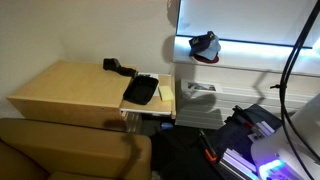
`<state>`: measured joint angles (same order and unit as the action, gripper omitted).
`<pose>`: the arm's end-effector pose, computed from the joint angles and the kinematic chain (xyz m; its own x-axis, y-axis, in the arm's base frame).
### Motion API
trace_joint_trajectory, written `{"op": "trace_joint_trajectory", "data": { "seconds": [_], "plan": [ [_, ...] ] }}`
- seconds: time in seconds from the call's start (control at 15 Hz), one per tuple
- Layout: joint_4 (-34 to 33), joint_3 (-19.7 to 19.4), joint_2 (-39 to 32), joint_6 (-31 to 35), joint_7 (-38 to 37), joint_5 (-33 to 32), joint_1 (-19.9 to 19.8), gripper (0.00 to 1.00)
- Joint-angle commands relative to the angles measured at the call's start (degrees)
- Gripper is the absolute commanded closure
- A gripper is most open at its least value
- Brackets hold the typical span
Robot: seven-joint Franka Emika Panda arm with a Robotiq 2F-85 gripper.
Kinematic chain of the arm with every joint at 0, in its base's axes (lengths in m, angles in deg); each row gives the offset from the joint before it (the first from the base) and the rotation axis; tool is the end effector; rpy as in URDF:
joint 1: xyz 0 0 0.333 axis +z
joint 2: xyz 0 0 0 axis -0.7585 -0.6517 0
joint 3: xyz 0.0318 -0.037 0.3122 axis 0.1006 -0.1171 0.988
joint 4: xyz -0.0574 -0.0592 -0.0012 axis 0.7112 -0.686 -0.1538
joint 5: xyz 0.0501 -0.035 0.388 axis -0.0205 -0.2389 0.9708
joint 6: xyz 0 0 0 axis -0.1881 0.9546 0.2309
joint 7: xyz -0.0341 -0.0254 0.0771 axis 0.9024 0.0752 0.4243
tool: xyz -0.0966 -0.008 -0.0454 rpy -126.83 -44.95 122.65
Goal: Pick the caps on top of the cabinet, pile them on top of the red cap then close the drawer
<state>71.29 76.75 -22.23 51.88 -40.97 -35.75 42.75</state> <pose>0.7046 -0.2081 0.4332 0.2055 -0.3668 0.9073 -0.9678 -0.2136 0.1328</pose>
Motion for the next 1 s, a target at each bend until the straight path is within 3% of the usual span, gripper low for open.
{"op": "trace_joint_trajectory", "data": {
  "seconds": [0.0,0.07,0.13,0.27,0.33,0.67,0.93],
  "plan": [
    [1.7,1.8,-1.0,3.9,1.1,5.3,-1.4,0.0],
    [1.2,2.0,-1.1,3.8,0.7,6.9,-2.1,0.0],
    [8.9,1.6,2.6,3.6,-4.4,4.9,-0.7,0.0],
    [11.4,1.3,4.4,2.9,-6.2,3.5,0.4,0.0],
    [-0.1,-0.6,-0.1,0.1,0.1,0.4,0.4,0.0],
    [-0.1,-0.6,-0.1,0.1,0.1,0.4,0.4,0.0],
    [-4.3,-1.4,-6.4,-7.1,4.2,1.5,0.7,0.0]
  ]
}}
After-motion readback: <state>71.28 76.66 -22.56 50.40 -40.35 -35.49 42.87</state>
